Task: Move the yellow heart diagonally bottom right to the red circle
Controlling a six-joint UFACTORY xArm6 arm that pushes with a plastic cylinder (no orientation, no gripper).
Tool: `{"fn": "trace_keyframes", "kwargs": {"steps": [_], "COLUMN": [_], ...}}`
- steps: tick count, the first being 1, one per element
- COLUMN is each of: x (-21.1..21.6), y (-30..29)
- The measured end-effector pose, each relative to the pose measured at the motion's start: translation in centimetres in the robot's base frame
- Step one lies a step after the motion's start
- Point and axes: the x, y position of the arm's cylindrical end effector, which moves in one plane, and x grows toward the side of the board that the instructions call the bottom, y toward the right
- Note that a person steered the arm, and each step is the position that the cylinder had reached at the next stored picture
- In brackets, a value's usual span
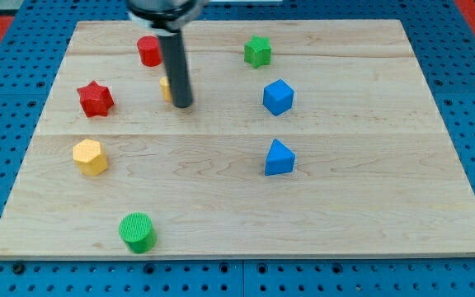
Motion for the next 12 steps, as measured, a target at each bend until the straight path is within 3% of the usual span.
{"fn": "trace_keyframes", "kwargs": {"steps": [1,2,3,4,7,9,10,12], "x": [-1.0,-0.7,-1.2,-1.5,-12.0,-12.0,-9.0,-6.2], "y": [-0.1,-6.9,-6.5,-1.2,-3.2,-11.2,-14.5,-15.0]}}
